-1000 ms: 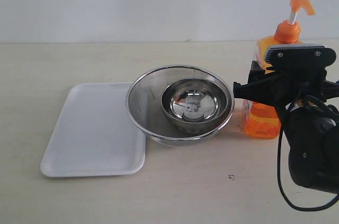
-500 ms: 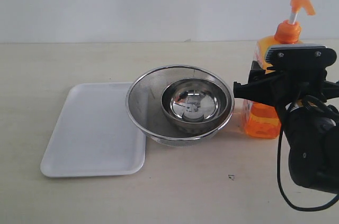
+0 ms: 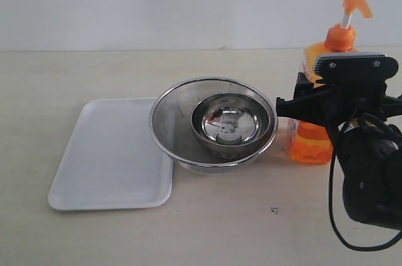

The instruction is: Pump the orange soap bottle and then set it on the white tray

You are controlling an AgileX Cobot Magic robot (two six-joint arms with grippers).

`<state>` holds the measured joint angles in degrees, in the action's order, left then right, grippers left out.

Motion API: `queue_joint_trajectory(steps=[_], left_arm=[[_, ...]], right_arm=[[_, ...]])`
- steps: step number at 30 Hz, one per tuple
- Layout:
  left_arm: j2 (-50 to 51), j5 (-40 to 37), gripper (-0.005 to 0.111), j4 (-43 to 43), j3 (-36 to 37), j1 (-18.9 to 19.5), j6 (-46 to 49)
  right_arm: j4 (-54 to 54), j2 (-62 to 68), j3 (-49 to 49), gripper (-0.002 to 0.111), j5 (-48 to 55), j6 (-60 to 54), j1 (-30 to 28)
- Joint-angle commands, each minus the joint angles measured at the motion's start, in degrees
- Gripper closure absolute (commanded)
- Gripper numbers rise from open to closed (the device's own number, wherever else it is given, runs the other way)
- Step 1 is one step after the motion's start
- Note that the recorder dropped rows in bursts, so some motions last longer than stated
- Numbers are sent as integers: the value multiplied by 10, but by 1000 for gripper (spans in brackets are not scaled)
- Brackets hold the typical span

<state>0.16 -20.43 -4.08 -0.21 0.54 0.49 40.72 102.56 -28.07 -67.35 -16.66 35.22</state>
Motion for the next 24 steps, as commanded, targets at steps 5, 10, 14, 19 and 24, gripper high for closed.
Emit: queue_joint_trajectory(steps=[5, 10, 14, 19, 24], left_arm=[[-2, 17, 102, 24, 2, -5, 0], [-2, 72, 102, 26, 2, -5, 0], [-2, 159, 102, 26, 2, -5, 0], [-2, 249, 102, 24, 2, -5, -10], [-2, 249, 102, 24, 2, -5, -80]], right_arm=[[-30, 0, 0, 103, 3, -2, -4], [-30, 0, 0, 103, 3, -2, -4], [-30, 0, 0, 103, 3, -2, -4], [-30, 0, 0, 103, 3, -2, -4], [-54, 0, 0, 103, 3, -28, -4]])
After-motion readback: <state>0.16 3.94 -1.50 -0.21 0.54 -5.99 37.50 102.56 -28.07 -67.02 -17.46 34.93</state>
